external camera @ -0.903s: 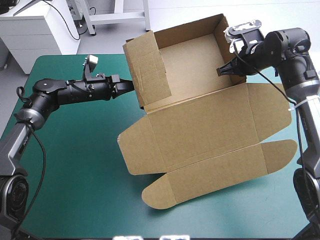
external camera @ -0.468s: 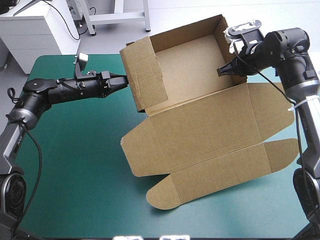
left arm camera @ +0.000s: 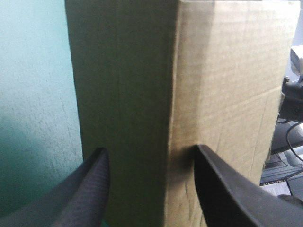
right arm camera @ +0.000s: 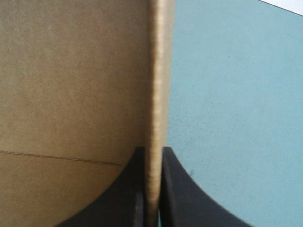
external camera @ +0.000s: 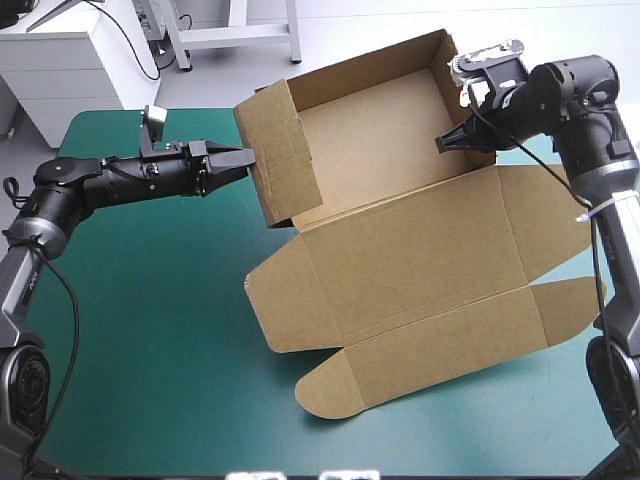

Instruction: Fold the box

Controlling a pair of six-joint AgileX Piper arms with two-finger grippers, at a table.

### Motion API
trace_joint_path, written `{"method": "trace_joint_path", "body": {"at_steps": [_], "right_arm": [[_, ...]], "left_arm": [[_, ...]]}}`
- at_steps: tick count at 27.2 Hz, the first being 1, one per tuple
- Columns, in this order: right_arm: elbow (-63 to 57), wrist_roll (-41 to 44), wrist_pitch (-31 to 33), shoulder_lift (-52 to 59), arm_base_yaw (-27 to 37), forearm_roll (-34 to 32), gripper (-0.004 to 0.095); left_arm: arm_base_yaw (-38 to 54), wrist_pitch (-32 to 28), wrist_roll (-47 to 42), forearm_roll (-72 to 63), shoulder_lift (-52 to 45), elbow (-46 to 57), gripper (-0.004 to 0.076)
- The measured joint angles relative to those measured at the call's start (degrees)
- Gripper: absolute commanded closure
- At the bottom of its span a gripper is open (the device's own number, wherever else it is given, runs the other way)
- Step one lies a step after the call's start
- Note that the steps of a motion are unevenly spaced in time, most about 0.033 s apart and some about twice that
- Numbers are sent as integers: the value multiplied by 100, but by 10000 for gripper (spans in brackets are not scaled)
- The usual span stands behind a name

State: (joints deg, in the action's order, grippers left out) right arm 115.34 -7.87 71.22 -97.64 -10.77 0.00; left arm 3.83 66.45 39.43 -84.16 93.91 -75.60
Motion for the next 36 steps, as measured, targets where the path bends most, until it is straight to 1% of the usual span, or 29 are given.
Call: {"method": "trace_joint_path", "body": {"at_steps": [3, 17, 22, 24, 25, 32, 33, 34, 36], "right_arm": [[0, 0, 0, 0, 0, 0, 926], [0, 0, 0, 0, 0, 0, 926], [0, 48, 0, 0, 0, 0, 920], [0, 114, 0, 0, 0, 0, 920], [0, 159, 0, 0, 0, 0, 919], [0, 172, -5, 0, 0, -90, 920], [0, 172, -5, 0, 0, -102, 920], [0, 172, -5, 0, 0, -111, 920], [0, 172, -5, 0, -63, -195, 919]], "left_arm": [[0, 130, 0, -121, 0, -4, 267], [-216, 190, -27, -3, 0, -11, 267], [-412, 15, -44, -54, -13, -11, 267], [-554, -230, -120, 110, -54, -11, 267], [-717, -536, -256, 349, -126, -11, 267], [-1396, -1962, -1056, 1440, -503, -11, 267], [-1584, -2250, -1286, 1824, -592, -11, 267], [-1674, -2363, -1426, 2032, -632, -18, 267], [-1951, -2660, -2118, 2894, -675, -73, 267]]}}
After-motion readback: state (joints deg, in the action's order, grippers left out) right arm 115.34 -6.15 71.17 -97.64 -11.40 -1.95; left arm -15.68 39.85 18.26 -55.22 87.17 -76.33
